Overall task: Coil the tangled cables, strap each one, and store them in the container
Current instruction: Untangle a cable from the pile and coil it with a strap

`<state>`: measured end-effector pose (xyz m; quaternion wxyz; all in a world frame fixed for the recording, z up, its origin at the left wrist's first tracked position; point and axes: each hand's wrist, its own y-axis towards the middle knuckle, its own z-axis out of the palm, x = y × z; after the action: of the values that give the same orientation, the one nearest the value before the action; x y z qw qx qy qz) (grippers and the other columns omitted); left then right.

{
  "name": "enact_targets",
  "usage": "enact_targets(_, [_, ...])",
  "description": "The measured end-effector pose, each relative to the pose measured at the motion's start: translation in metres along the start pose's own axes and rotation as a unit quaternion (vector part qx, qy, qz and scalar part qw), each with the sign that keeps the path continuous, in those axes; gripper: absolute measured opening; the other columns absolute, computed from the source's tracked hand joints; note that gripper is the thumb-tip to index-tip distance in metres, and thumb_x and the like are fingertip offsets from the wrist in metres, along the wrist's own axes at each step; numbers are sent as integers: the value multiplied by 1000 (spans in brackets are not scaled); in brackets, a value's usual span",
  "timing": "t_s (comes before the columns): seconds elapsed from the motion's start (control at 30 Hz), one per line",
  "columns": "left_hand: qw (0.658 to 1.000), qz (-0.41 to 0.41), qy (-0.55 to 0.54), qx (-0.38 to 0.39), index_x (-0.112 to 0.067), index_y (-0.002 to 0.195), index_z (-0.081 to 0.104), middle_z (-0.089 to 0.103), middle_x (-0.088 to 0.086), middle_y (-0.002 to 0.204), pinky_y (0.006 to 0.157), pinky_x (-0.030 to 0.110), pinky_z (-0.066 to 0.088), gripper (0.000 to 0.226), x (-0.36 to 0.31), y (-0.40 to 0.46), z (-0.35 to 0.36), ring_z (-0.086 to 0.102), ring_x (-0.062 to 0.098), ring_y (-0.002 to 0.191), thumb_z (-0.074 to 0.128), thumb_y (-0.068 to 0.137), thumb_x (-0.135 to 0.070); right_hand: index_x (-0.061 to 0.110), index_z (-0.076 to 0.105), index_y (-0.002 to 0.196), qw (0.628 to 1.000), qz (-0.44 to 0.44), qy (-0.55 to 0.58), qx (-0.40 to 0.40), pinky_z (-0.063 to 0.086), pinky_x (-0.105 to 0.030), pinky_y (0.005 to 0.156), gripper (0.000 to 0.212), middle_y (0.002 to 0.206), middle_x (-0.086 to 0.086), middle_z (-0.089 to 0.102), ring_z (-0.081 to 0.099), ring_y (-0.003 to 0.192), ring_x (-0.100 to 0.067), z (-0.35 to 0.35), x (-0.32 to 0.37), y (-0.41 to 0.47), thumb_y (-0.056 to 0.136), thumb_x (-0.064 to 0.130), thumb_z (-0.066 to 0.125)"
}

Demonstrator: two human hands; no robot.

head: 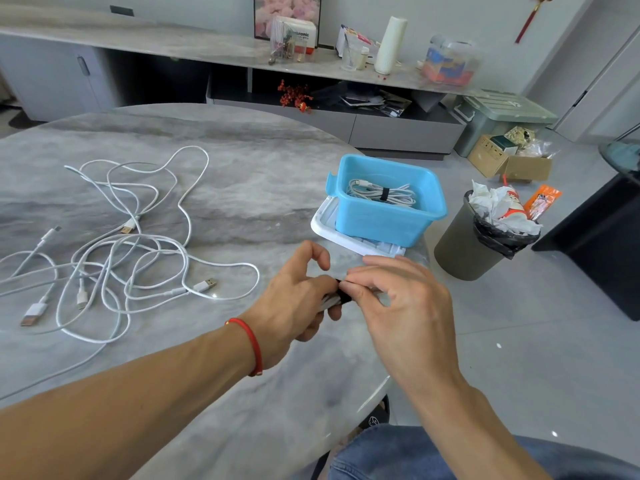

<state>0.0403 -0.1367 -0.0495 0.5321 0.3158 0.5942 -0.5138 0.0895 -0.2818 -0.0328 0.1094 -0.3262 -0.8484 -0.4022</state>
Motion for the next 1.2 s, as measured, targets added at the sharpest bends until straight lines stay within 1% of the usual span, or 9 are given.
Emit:
enact_targets(0.2, [990, -79, -112, 14, -28, 94, 36, 53, 13, 64, 39, 19, 16, 28, 3, 0, -2, 21, 17, 45, 43, 95, -2, 11, 82, 80, 999, -48, 4, 12, 52, -56, 97, 12, 88, 5, 79, 73, 104, -21, 8, -8, -7, 76, 1, 87])
enact_targets(0.37, [983, -120, -137, 34, -26, 96, 38, 53, 14, 64, 39, 19, 16, 21, 1, 2, -11, 22, 16, 43, 39, 100, -6, 6, 82, 87, 995, -89, 45, 23, 58, -47, 89, 9, 95, -1, 79, 74, 99, -22, 12, -21, -9, 80, 0, 85])
enact_targets(0.5, [984, -135, -111, 30, -25, 98, 38, 52, 13, 64, 38, 19, 16, 19, 0, 4, -15, 20, 15, 44, 40, 100, -7, 3, 80, 90, 984, -166, 36, 60, 58, -45, 84, 5, 100, -4, 78, 73, 100, -24, 11, -32, -10, 86, 5, 82])
enact_targets(0.6, [987, -133, -88, 25, -21, 95, 38, 52, 14, 63, 37, 16, 17, 15, -4, 4, -12, 21, 13, 41, 47, 99, -9, 10, 78, 90, 981, -158, 53, 101, 55, -40, 87, 7, 101, 0, 74, 69, 103, -19, 8, -33, -9, 94, 14, 75])
enact_targets(0.73, [989, -133, -61, 39, -18, 92, 41, 53, 12, 62, 36, 16, 18, 17, -11, 3, -11, 21, 11, 40, 53, 102, -24, 9, 71, 82, 975, -108, 100, 165, 51, -39, 77, 14, 90, 2, 70, 64, 87, -19, 1, -37, 9, 89, 16, 81])
enact_targets(0.83, [989, -127, 7, 75, -19, 89, 46, 48, 3, 61, 38, 17, 18, 28, -19, -2, -8, 21, 10, 44, 52, 101, -43, 8, 65, 80, 967, -149, 65, 194, 46, -37, 72, 21, 81, 3, 63, 56, 76, -18, -6, -32, 21, 88, 19, 80])
enact_targets(1.0, [980, -71, 174, 71, -18, 95, 51, 48, -1, 58, 41, 18, 21, 43, -46, 8, -10, 25, 12, 45, 41, 99, -59, 20, 50, 108, 961, -50, 57, 267, 48, -34, 77, 21, 104, 8, 66, 61, 92, -10, -11, -27, 34, 100, 35, 63])
enact_targets(1.13, [976, 56, 202, 61, -9, 106, 52, 64, 7, 72, 45, 26, 36, 35, -83, 38, -3, 44, 18, 51, 58, 98, -42, 17, 64, 123, 967, -76, 12, 243, 45, -34, 91, 30, 106, 9, 65, 56, 104, -10, -29, -44, 86, 99, 35, 65])
enact_targets(1.2, [930, 160, 330, 22, -17, 110, 57, 68, 2, 84, 55, 25, 43, 26, -98, 60, 3, 55, 15, 60, 68, 93, -33, 11, 72, 119, 974, -61, -12, 217, 42, -27, 86, 29, 104, -1, 68, 58, 100, -17, -38, -64, 114, 96, 29, 70])
